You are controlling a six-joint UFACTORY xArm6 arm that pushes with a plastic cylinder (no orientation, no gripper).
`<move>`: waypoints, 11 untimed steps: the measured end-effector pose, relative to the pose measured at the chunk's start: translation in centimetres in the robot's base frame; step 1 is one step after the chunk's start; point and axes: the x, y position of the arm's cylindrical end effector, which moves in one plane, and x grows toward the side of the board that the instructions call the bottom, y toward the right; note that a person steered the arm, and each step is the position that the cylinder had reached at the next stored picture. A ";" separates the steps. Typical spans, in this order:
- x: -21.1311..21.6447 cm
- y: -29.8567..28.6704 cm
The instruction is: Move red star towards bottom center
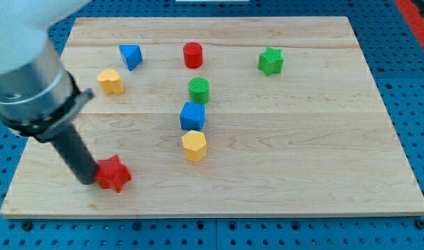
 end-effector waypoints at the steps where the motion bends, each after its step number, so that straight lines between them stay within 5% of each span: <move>1: 0.1 3.1; 2: -0.2 0.9; 5: -0.1 7.2; 8: -2.6 5.1; 11: -2.1 12.1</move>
